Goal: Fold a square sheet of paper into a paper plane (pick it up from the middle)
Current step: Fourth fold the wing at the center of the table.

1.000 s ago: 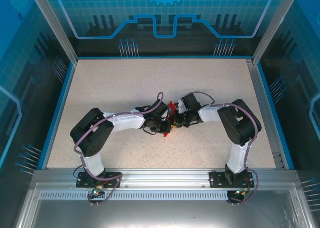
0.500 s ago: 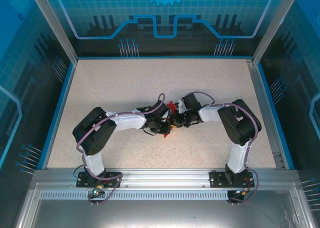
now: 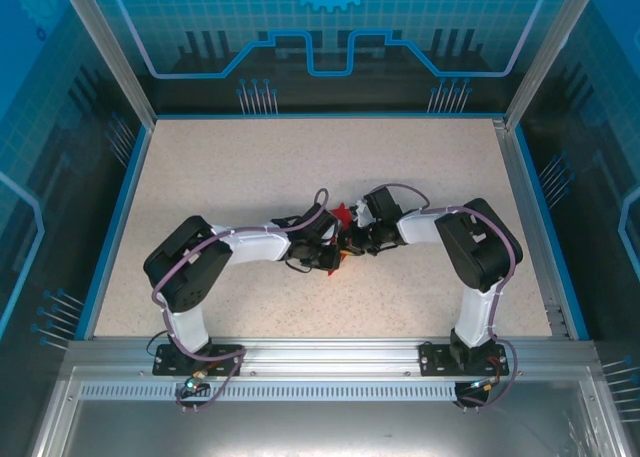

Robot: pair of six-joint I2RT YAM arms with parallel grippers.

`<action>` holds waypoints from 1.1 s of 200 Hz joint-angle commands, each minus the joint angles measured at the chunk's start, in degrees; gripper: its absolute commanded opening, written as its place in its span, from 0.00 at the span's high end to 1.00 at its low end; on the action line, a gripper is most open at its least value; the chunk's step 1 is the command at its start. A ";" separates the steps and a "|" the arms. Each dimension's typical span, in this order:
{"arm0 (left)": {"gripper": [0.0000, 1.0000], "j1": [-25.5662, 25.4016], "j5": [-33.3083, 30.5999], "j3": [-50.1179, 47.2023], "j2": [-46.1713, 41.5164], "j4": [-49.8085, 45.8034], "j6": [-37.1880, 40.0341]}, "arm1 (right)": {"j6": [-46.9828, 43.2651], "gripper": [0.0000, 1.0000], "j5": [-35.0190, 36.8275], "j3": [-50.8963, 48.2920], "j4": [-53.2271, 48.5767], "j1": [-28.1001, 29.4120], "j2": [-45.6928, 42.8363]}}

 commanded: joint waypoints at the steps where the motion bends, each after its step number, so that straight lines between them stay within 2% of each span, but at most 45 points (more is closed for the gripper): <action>1: 0.92 -0.02 -0.53 -3.24 0.06 -1.96 0.16 | -1.51 0.99 5.00 -1.70 -8.22 0.14 4.57; 128: 0.92 -0.13 3.90 -13.17 -5.72 0.06 -3.38 | -2.46 0.99 6.57 0.81 -10.52 -0.61 6.24; 220: 0.92 -0.19 8.33 -14.95 -3.47 3.41 -5.72 | -2.38 0.99 6.46 1.60 -10.79 -0.59 6.14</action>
